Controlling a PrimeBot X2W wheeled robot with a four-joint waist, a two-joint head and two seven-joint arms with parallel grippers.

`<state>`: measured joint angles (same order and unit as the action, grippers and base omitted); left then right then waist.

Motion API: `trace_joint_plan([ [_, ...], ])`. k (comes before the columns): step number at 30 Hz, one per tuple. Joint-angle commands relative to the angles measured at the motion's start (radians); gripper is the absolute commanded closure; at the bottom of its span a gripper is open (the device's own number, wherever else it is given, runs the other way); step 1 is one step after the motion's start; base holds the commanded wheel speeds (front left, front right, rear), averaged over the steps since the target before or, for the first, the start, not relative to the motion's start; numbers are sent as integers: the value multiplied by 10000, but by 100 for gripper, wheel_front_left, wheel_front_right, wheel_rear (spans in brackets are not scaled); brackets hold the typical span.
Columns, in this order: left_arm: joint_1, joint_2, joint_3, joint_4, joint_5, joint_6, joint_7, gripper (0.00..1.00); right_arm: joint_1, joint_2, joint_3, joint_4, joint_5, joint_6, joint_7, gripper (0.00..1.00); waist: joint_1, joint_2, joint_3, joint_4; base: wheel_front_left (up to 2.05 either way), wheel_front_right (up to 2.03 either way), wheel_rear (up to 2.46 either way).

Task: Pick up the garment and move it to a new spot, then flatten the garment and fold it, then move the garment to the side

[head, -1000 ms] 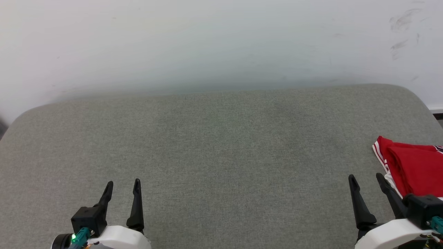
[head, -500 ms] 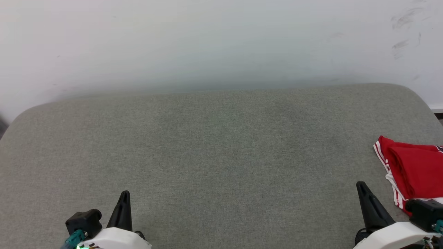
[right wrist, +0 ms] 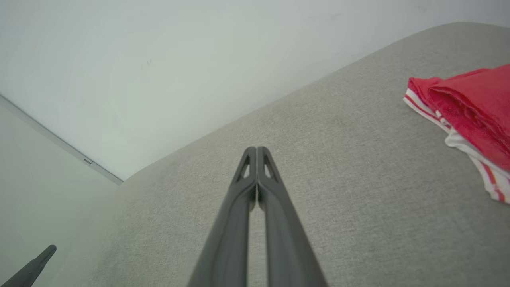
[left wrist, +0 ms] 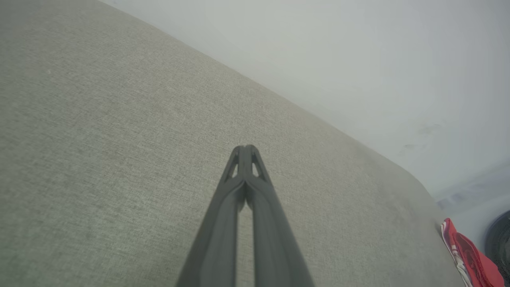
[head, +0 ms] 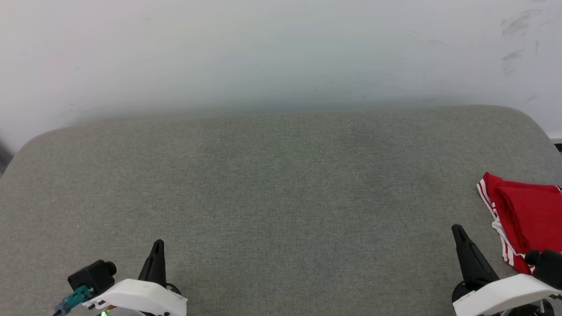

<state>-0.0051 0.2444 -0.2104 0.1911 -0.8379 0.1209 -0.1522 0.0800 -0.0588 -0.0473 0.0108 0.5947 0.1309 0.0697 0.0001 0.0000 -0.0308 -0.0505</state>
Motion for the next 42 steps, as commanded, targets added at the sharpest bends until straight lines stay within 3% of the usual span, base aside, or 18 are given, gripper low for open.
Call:
trace_joint_plan([
  [1, -323, 9, 183, -89, -262, -96, 64, 100, -323, -81, -16, -39, 380, 1, -27, 100, -1, 0, 4, 6, 0, 0, 0],
  [42, -759, -994, 1785, 228, -4301, -1414, 1414, 100, -1184, -125, -207, 1222, 5744, 0, 90, 100, -1, 0, 145, 216, 0, 0, 0],
])
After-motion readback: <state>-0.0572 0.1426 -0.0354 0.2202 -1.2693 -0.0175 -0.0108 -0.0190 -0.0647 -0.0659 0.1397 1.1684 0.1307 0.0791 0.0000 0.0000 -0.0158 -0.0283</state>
